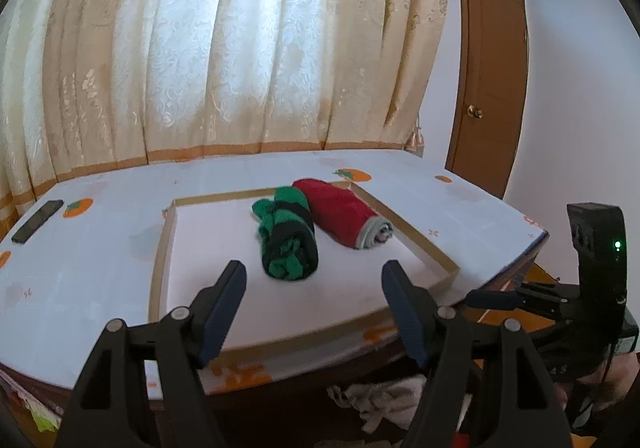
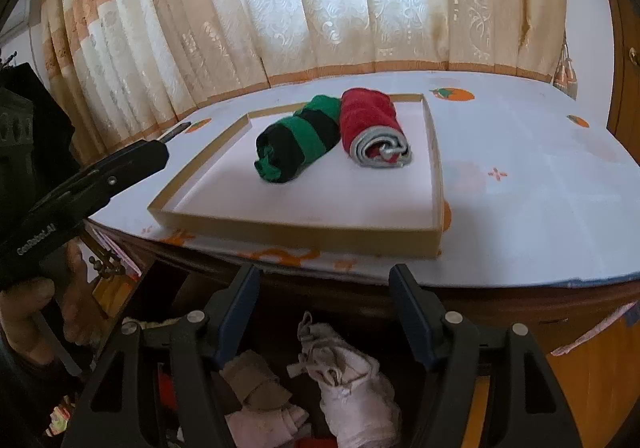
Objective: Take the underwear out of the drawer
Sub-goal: 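Withdraw both open tools from the tray down toward the open drawer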
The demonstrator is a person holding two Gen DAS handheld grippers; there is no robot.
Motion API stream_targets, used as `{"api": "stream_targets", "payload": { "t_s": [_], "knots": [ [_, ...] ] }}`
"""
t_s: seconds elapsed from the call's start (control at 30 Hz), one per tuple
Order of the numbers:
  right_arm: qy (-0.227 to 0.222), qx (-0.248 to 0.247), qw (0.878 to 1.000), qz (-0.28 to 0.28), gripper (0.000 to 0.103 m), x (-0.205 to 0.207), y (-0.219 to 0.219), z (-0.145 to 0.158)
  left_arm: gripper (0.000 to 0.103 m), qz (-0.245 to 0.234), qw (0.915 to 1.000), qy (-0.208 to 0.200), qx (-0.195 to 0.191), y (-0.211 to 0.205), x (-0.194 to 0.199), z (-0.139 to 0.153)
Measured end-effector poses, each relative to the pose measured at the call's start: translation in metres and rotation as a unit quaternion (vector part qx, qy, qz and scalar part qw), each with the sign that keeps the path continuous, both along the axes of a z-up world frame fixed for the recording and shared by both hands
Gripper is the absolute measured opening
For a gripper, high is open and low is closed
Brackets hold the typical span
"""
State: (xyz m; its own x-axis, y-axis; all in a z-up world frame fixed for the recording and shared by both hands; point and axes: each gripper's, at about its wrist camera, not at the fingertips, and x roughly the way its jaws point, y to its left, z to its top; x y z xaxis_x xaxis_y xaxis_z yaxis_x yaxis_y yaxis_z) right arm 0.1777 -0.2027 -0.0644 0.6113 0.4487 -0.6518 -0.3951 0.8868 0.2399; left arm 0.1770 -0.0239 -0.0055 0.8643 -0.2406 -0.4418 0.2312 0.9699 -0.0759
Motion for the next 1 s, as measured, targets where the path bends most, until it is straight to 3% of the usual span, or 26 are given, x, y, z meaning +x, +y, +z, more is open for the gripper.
{"api": "stream_targets", "payload": {
  "t_s": [0.47, 1.0],
  "knots": [
    [0.008, -0.013, 1.000, 0.014, 0.070, -0.022, 0.008, -0.024, 0.071, 0.029, 0.9990, 0.031, 0.013, 0.027, -0.038, -0.033],
    [0.027, -0.037, 0.998, 0.043, 0.070, -0.041, 0.021, -0.055, 0.071, 0.074, 0.9901, 0.106, 0.056, 0.070, -0.062, -0.080]
  ]
}}
